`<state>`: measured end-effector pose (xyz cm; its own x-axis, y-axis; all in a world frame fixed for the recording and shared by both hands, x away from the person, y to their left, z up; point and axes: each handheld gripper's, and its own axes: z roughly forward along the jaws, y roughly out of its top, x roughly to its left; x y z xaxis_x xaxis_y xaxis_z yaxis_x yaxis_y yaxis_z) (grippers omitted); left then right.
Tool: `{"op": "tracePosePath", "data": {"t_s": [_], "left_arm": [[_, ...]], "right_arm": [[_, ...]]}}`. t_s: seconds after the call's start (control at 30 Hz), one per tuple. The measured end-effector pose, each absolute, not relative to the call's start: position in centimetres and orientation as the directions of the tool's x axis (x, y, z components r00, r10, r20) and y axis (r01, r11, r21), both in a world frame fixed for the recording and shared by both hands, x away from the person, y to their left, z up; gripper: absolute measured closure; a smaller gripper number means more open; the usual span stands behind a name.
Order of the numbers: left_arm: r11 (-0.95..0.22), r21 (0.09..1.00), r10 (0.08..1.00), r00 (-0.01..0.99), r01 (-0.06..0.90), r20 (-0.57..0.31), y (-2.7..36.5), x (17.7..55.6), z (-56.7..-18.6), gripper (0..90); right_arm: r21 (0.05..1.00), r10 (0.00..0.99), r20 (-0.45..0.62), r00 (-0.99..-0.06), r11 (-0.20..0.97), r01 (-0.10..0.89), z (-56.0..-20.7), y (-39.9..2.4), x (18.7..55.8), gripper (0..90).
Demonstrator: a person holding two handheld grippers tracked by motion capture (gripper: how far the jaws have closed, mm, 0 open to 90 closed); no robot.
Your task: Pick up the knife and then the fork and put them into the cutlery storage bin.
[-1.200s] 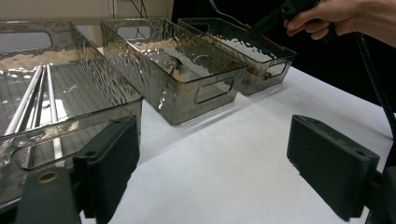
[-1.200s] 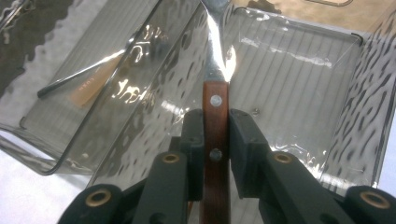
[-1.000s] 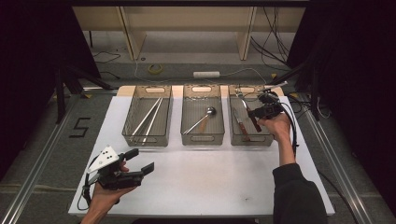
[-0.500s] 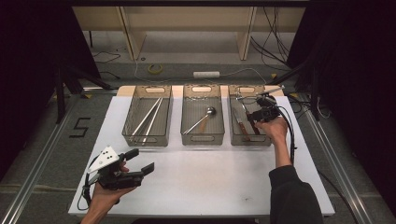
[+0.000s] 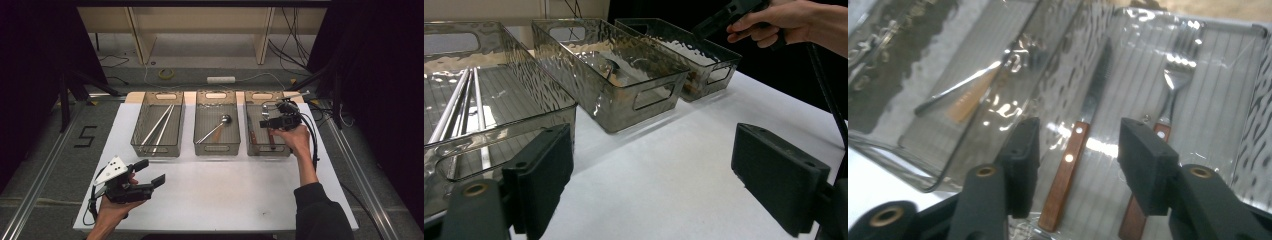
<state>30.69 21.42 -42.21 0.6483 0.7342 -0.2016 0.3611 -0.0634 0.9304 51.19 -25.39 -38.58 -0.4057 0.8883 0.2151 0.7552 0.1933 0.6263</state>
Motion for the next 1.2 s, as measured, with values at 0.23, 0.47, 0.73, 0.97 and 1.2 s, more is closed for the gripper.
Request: {"op": "tracePosePath", "data": {"t_s": [0.23, 0.47, 0.73, 0.97, 1.2], "left_arm": [[-0.065, 0.931, 0.734, 0.649, 0.36, -0.199, 21.4, 30.7, -42.2, 16.6], [-0.063, 0.93, 0.734, 0.649, 0.361, -0.202, 21.4, 30.7, -42.2, 16.6], [-0.067, 0.93, 0.733, 0.65, 0.362, -0.201, 21.4, 30.7, -42.2, 16.6], [-0.061, 0.929, 0.728, 0.653, 0.366, -0.209, 21.4, 30.7, -42.2, 16.6], [-0.06, 0.927, 0.724, 0.655, 0.37, -0.215, 21.3, 30.7, -42.3, 16.6]], "right_arm": [[0.666, 0.864, 0.22, -0.454, 0.207, 0.717, -37.9, -24.6, 50.0, 45.5], [0.693, 0.85, 0.208, -0.484, 0.221, 0.686, -37.9, -23.9, 48.9, 39.4], [0.728, 0.835, 0.213, -0.508, 0.211, 0.652, -37.7, -23.5, 47.3, 33.8], [0.769, 0.815, 0.189, -0.548, 0.224, 0.598, -37.0, -22.9, 45.3, 32.0], [0.797, 0.792, 0.173, -0.585, 0.237, 0.555, -36.8, -22.2, 43.5, 31.0]]}}
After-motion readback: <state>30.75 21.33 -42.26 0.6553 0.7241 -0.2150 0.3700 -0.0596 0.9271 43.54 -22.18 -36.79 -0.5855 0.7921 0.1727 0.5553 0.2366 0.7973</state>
